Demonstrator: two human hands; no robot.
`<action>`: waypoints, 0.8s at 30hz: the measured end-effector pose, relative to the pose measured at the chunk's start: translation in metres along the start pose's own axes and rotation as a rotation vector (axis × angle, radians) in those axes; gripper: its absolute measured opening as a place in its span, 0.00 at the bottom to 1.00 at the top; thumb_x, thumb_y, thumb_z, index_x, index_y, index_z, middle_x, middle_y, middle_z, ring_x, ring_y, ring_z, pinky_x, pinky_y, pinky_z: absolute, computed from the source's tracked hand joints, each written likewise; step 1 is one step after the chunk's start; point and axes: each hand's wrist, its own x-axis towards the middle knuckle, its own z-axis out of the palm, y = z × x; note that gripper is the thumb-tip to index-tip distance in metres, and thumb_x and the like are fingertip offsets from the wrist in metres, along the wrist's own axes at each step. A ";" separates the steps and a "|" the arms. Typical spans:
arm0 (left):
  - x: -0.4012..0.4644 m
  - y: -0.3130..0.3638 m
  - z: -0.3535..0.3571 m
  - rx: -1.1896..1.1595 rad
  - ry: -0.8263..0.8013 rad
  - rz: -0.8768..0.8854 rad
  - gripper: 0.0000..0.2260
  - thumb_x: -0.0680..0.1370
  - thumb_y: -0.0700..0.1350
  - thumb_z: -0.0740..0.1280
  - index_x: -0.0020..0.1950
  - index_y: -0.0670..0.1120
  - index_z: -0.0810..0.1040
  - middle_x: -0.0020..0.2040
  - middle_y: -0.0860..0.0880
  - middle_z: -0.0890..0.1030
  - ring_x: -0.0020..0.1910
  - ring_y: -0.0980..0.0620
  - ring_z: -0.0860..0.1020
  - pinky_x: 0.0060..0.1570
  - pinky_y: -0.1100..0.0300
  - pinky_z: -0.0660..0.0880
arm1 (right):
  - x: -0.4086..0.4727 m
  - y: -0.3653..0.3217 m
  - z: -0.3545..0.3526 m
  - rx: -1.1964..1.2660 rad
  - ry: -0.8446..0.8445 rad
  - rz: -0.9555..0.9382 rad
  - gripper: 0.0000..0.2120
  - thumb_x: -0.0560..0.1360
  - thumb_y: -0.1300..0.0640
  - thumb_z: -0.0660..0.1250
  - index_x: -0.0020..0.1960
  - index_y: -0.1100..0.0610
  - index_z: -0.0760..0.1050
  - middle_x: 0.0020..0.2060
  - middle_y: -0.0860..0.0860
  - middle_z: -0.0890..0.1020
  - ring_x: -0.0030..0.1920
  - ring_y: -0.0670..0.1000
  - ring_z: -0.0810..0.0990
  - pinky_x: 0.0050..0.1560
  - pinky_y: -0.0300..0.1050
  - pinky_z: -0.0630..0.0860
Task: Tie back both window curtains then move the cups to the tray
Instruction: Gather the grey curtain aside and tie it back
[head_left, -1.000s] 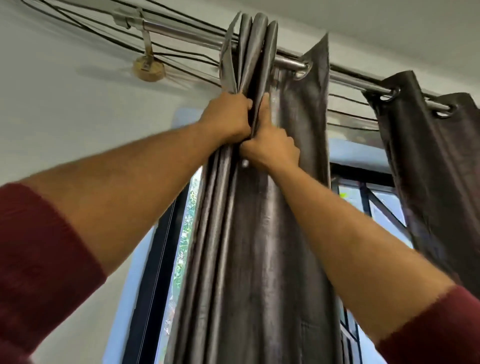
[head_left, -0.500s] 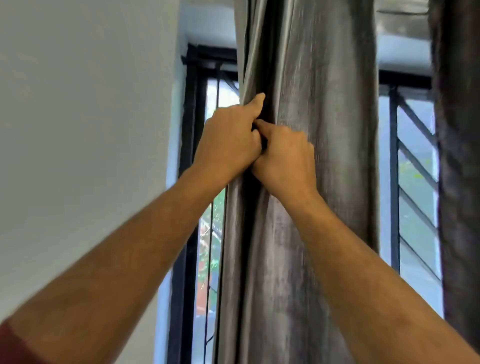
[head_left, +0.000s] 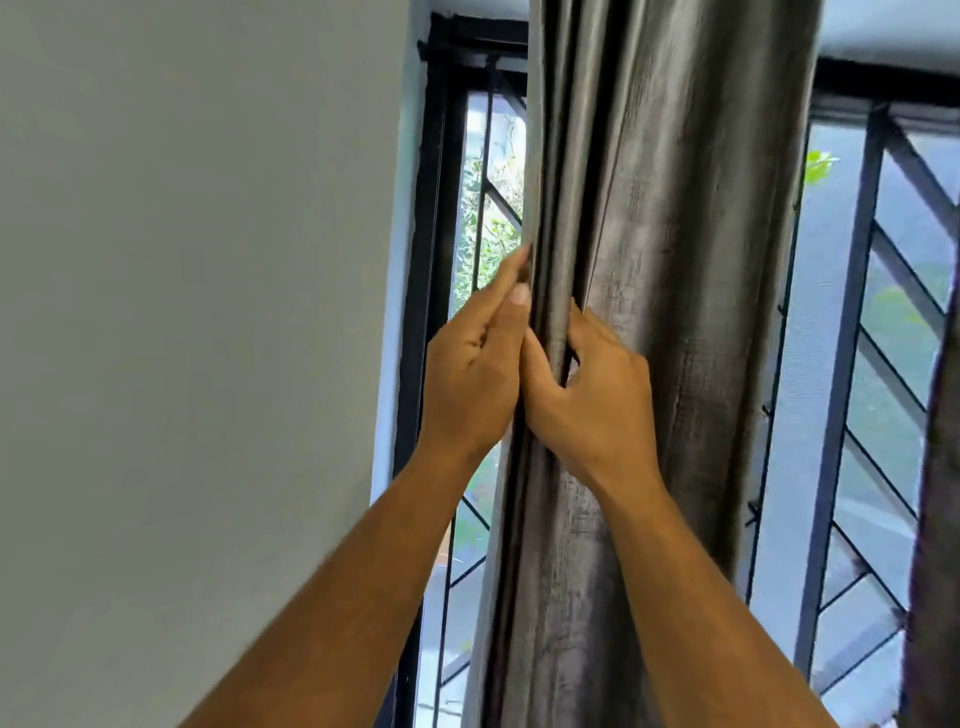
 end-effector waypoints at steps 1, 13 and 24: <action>-0.008 -0.004 -0.001 0.038 -0.004 -0.016 0.20 0.89 0.45 0.64 0.82 0.53 0.74 0.77 0.59 0.78 0.74 0.65 0.76 0.76 0.56 0.75 | -0.006 0.002 0.000 0.015 0.026 -0.015 0.18 0.83 0.47 0.64 0.72 0.45 0.77 0.61 0.44 0.85 0.61 0.46 0.84 0.62 0.53 0.82; -0.069 -0.019 -0.007 0.374 -0.023 0.018 0.35 0.84 0.45 0.69 0.86 0.66 0.59 0.47 0.52 0.87 0.39 0.51 0.85 0.54 0.59 0.84 | -0.078 0.032 -0.012 0.318 0.040 0.277 0.11 0.82 0.60 0.68 0.58 0.50 0.86 0.34 0.38 0.85 0.32 0.39 0.78 0.34 0.40 0.76; -0.156 -0.048 -0.034 0.281 0.167 -0.218 0.13 0.80 0.36 0.75 0.61 0.50 0.90 0.59 0.56 0.89 0.58 0.65 0.85 0.66 0.64 0.80 | -0.150 0.012 -0.007 -0.267 0.173 0.014 0.34 0.75 0.74 0.65 0.75 0.49 0.77 0.82 0.53 0.67 0.59 0.47 0.82 0.50 0.32 0.77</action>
